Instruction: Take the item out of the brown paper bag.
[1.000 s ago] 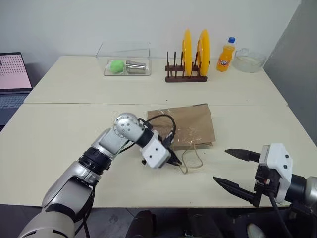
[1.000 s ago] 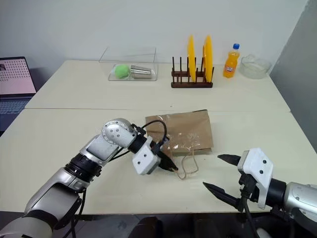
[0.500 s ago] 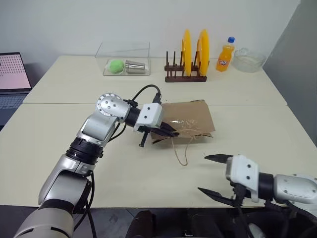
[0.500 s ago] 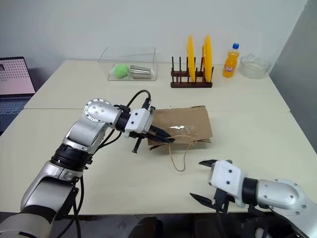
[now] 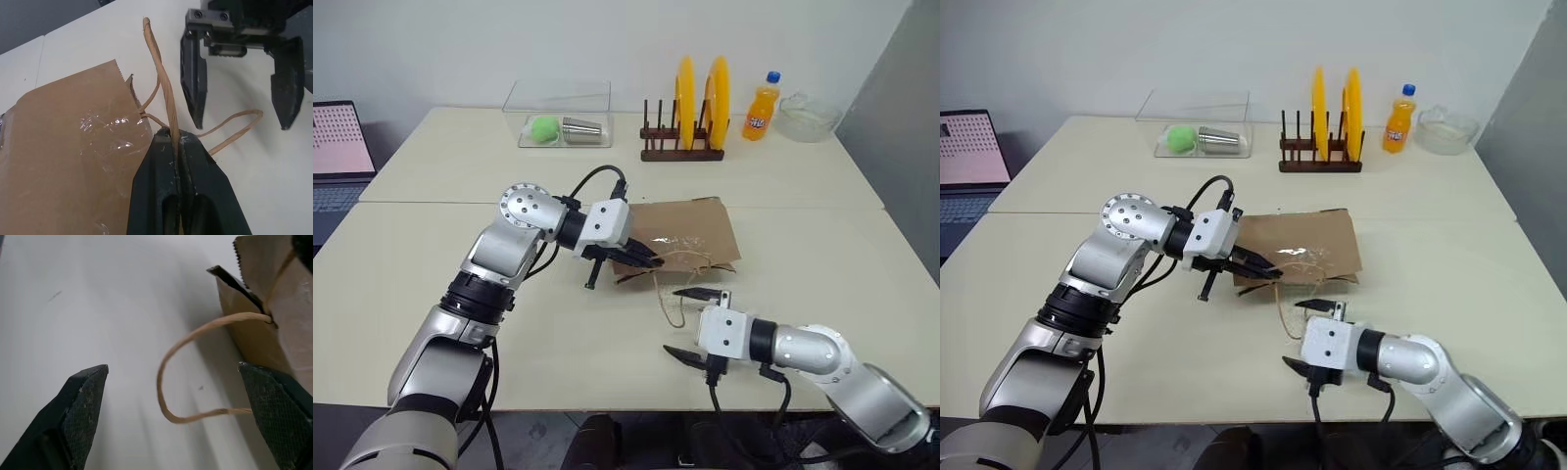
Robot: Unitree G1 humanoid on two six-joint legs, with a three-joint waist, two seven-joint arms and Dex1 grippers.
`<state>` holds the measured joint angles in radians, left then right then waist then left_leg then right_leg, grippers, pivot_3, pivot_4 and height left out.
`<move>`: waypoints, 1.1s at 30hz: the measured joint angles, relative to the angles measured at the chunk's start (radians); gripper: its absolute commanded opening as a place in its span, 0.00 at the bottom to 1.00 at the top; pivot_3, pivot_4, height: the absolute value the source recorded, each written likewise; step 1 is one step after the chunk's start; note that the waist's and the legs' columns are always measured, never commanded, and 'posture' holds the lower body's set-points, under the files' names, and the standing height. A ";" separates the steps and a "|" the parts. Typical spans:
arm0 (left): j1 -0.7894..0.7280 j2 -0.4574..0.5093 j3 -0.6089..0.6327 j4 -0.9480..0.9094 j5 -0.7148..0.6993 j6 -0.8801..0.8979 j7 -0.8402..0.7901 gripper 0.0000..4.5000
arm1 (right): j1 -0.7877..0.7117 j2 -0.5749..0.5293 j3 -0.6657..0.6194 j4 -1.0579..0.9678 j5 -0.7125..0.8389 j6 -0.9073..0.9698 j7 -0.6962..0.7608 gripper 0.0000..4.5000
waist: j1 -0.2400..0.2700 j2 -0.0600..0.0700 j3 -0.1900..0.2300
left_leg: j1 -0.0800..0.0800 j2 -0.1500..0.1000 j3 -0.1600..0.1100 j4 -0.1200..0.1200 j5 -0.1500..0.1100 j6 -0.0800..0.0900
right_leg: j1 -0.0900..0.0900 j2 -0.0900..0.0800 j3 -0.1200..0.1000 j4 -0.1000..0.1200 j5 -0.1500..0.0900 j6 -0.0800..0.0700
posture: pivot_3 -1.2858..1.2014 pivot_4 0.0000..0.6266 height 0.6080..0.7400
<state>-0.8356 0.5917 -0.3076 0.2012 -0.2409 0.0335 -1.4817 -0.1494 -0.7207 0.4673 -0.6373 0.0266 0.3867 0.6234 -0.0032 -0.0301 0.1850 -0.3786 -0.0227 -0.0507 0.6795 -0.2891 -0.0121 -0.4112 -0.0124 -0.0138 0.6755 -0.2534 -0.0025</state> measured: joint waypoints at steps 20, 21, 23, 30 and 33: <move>-0.035 0.012 0.020 -0.006 -0.031 0.122 -0.011 0.00 | 0.023 0.108 0.007 0.238 -0.146 -0.087 0.014 0.01 | -0.002 0.000 0.000 | 0.000 0.000 0.000 0.000 0.000 0.000 | 0.000 0.000 0.000 0.002 0.000 0.000 | 0.52 0.24 1.00; -0.054 0.011 0.021 -0.004 -0.033 0.138 -0.010 0.00 | 0.023 0.107 0.008 0.238 -0.158 -0.091 0.017 0.01 | -0.002 0.000 0.000 | 0.000 0.000 0.000 0.000 0.000 0.000 | 0.000 0.000 0.000 0.002 0.000 0.000 | 0.52 0.24 1.00; -0.096 0.009 0.028 0.004 -0.033 0.156 -0.008 0.00 | 0.023 0.107 0.012 0.235 -0.176 -0.095 0.022 0.01 | -0.002 0.000 0.000 | 0.001 0.000 0.000 0.000 0.000 0.000 | 0.000 0.000 0.000 0.002 0.000 0.000 | 0.52 0.24 1.00; -0.159 -0.022 0.039 0.099 -0.032 0.180 0.016 0.00 | 0.024 0.107 0.037 0.215 -0.251 -0.091 0.032 0.01 | -0.002 0.000 0.000 | 0.001 0.000 0.000 0.000 0.000 0.000 | 0.000 0.000 0.000 0.003 0.000 0.000 | 0.52 0.24 1.00; -0.184 -0.035 0.040 0.112 -0.032 0.193 0.028 0.00 | 0.030 0.108 0.045 0.204 -0.280 -0.082 0.038 0.01 | -0.003 0.000 0.000 | 0.001 0.000 0.000 0.000 0.000 0.000 | 0.000 0.000 0.000 0.003 0.000 0.000 | 0.52 0.24 1.00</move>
<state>-1.0200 0.5564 -0.2676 0.3137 -0.2728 0.2265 -1.4540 -0.1191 -0.6128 0.5126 -0.4334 -0.2533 0.3048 0.6612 -0.0059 -0.0299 0.1847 -0.3774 -0.0231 -0.0506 0.6796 -0.2891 -0.0121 -0.4114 -0.0123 -0.0135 0.6782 -0.2534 -0.0027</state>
